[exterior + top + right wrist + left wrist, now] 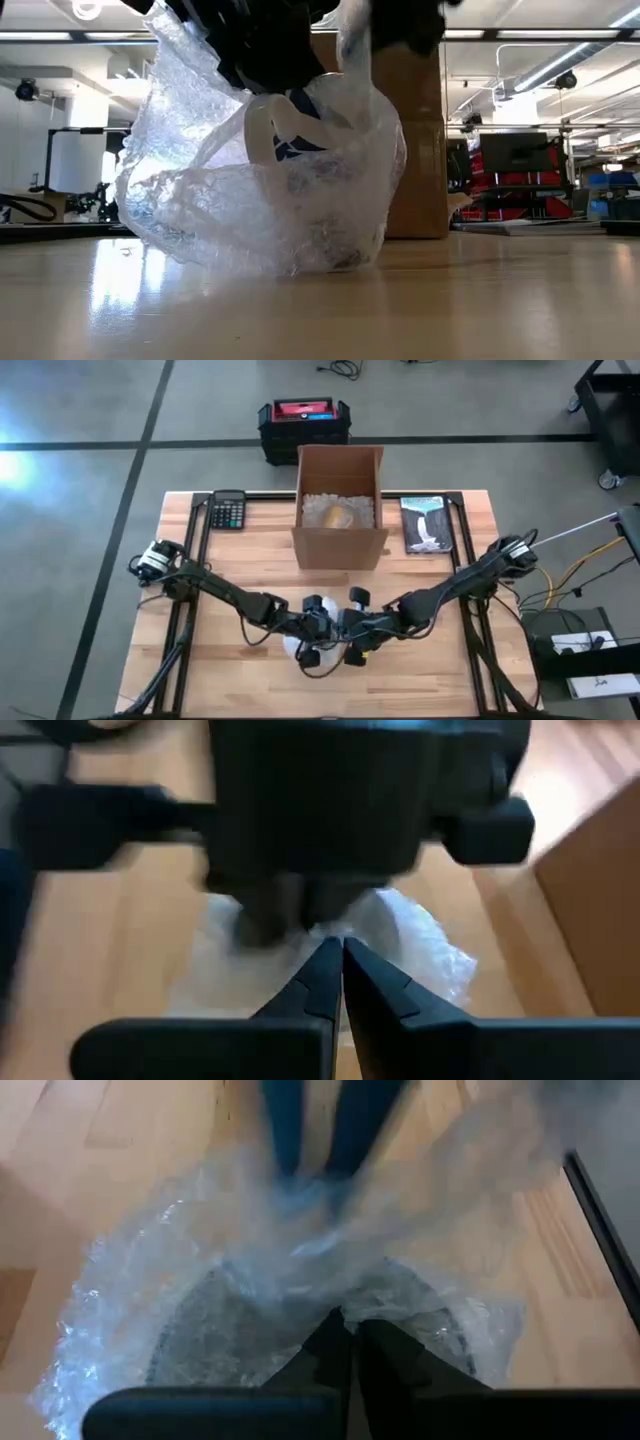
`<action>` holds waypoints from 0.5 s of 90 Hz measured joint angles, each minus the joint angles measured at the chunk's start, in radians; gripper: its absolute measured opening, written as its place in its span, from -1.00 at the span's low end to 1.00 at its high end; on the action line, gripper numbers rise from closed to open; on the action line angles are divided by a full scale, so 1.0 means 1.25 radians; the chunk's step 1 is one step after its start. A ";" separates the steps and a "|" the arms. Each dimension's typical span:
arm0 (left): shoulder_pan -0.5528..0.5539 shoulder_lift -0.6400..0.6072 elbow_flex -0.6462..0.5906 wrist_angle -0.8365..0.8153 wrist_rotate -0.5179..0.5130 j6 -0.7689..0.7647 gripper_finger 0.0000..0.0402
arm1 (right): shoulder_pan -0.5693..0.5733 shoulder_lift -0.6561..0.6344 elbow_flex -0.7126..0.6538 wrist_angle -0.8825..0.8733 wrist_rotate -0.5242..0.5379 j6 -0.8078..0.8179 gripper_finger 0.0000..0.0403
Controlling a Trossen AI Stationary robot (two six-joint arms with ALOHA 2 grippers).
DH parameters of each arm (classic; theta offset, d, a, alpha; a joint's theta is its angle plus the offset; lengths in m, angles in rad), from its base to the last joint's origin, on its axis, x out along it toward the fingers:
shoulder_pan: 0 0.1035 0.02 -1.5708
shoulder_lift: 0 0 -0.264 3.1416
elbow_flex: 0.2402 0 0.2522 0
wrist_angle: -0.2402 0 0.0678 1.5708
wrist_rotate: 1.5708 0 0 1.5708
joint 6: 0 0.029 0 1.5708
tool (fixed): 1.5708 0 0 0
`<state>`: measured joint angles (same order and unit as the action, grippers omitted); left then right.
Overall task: Wrap mug
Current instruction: Wrap the blue mug in bubble wrap
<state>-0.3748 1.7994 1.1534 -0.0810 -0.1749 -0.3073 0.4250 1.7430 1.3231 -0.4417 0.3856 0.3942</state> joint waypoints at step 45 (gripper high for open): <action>-0.001 -0.180 -0.002 -0.139 0.002 0.001 -1.00 | -0.011 0.095 0.026 0.014 -0.035 -0.002 -1.00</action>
<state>-0.3754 1.5744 1.1510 -0.2546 -0.1722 -0.3055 0.4107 1.8622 1.3560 -0.4240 0.3422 0.3917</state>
